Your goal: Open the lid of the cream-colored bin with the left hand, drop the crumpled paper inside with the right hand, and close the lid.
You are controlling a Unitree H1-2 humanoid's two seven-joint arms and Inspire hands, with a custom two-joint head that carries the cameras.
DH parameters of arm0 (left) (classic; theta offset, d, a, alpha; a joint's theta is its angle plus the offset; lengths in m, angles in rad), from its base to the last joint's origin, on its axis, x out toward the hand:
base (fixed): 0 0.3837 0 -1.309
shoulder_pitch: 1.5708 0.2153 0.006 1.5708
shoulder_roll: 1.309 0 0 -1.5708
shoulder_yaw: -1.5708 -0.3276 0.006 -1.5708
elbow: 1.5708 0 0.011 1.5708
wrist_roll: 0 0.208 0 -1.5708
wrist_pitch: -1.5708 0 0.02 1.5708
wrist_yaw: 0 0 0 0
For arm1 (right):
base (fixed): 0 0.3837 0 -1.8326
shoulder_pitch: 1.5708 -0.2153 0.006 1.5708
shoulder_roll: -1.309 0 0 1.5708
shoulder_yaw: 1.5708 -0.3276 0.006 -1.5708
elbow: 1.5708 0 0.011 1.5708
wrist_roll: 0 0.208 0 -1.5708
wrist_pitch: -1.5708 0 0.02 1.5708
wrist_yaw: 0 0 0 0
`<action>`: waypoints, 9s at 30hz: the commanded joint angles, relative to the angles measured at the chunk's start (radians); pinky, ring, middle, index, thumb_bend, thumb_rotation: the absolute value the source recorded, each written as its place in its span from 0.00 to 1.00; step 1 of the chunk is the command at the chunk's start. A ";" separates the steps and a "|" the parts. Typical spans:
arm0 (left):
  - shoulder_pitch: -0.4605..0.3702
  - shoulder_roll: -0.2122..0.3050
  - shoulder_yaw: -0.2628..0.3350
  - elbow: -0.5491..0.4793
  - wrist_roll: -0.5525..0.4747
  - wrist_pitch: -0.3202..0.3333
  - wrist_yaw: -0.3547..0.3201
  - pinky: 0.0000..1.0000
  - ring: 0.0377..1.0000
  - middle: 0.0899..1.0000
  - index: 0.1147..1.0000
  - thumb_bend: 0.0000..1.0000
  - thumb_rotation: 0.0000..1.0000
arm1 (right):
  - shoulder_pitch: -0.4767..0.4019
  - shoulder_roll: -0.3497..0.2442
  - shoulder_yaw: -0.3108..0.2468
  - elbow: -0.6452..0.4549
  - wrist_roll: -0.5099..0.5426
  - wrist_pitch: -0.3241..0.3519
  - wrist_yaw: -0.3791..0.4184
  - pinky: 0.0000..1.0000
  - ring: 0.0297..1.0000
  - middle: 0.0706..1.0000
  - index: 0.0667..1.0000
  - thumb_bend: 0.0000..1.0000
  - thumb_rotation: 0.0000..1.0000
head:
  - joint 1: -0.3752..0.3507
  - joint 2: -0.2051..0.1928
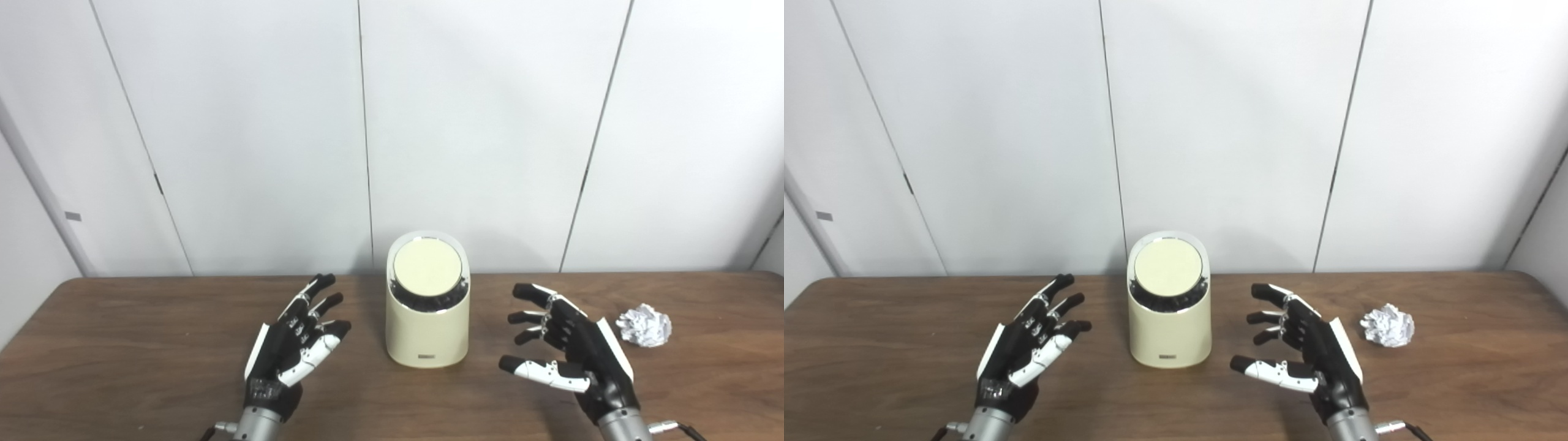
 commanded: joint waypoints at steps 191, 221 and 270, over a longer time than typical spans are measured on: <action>-0.463 0.061 -0.224 0.048 0.829 0.280 0.327 0.76 0.93 0.98 1.00 0.78 0.32 | -0.043 0.029 0.020 -0.039 -0.068 -0.049 -0.049 0.47 0.61 0.78 0.73 0.70 0.16 | -0.056 -0.009; -0.116 -0.027 -0.018 -0.169 0.218 0.208 0.190 0.65 0.79 0.87 0.93 0.81 0.42 | -0.042 0.011 0.002 -0.028 -0.058 -0.053 -0.045 0.48 0.61 0.79 0.73 0.71 0.19 | -0.043 -0.006; -0.029 0.064 -0.020 -0.045 0.226 0.065 0.157 0.68 0.84 0.92 0.95 0.56 0.24 | -0.314 -0.570 0.174 -0.177 -0.702 0.517 0.321 0.64 0.78 0.83 0.78 0.87 0.05 | -0.466 -0.123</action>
